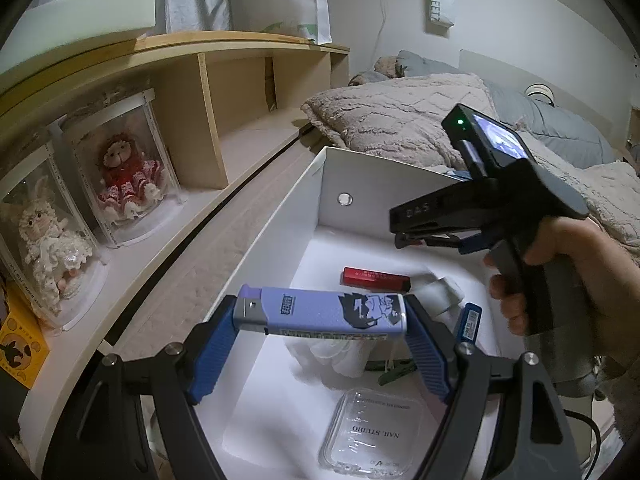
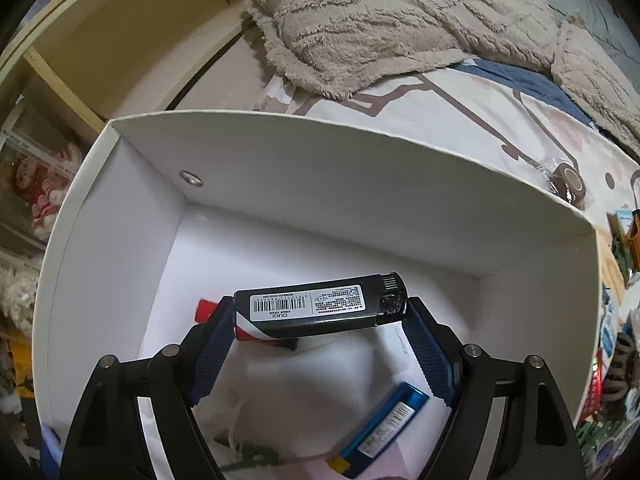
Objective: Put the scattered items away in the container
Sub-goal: 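Open the right tool to drop the black lighter while the left tool drops the purple lighter into the box, then withdraw both tools from the box back toward the pile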
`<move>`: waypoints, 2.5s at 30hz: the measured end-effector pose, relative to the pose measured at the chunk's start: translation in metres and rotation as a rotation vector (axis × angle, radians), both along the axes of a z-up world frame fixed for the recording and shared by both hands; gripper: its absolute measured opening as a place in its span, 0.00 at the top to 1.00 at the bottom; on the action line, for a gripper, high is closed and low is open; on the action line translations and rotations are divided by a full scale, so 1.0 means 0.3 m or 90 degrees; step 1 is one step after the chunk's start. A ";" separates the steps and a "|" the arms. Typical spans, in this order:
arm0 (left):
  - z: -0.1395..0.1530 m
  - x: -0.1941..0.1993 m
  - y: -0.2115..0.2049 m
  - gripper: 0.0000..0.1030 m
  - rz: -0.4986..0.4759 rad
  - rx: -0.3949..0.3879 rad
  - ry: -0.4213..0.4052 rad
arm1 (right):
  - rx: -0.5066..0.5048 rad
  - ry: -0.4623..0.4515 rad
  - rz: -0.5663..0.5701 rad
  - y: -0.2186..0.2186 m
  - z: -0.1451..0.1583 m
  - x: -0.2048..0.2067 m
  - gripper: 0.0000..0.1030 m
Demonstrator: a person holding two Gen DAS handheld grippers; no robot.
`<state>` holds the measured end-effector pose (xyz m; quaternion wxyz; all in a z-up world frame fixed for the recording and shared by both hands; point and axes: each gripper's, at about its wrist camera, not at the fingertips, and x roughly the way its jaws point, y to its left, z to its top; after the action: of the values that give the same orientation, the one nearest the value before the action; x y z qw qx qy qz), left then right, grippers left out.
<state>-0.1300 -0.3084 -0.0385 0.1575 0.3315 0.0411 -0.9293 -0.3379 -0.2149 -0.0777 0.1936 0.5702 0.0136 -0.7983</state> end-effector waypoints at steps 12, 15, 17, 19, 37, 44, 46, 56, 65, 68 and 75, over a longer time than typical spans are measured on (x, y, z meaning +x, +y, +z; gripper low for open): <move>-0.001 -0.002 0.022 0.22 -0.008 0.001 -0.005 | -0.038 0.029 -0.001 0.004 0.038 0.009 0.00; -0.006 -0.005 0.036 0.22 -0.015 0.004 -0.010 | -0.023 0.053 0.030 0.007 0.056 0.029 0.00; -0.010 -0.007 0.051 0.22 -0.023 0.007 -0.015 | -0.017 0.061 0.046 0.015 0.064 0.045 0.00; -0.015 -0.012 0.069 0.22 -0.032 0.011 -0.021 | -0.022 0.066 0.057 0.033 0.073 0.062 0.00; -0.034 -0.020 0.187 0.22 -0.083 0.028 -0.050 | -0.042 0.091 0.114 0.226 0.163 0.198 0.00; -0.019 -0.001 0.200 0.15 -0.078 0.021 -0.028 | -0.048 0.114 0.142 0.230 0.191 0.255 0.00; -0.014 0.005 0.199 0.13 -0.079 0.020 -0.022 | -0.050 0.122 0.149 0.226 0.199 0.268 0.00; 0.005 0.037 0.177 0.12 -0.064 0.029 -0.003 | -0.058 0.165 0.156 0.219 0.219 0.326 0.00; 0.043 0.074 0.158 0.00 -0.033 0.025 0.028 | -0.078 0.215 0.144 0.266 0.279 0.374 0.00; 0.054 0.085 0.155 0.00 -0.030 0.030 0.036 | -0.088 0.224 0.138 0.292 0.290 0.389 0.00; 0.075 0.103 0.160 0.00 -0.027 0.021 0.052 | -0.091 0.275 0.139 0.361 0.285 0.442 0.00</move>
<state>-0.0992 -0.2602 -0.0161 0.1305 0.2964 0.0556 -0.9445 -0.2052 -0.1065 0.0078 0.3106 0.3662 0.0598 -0.8751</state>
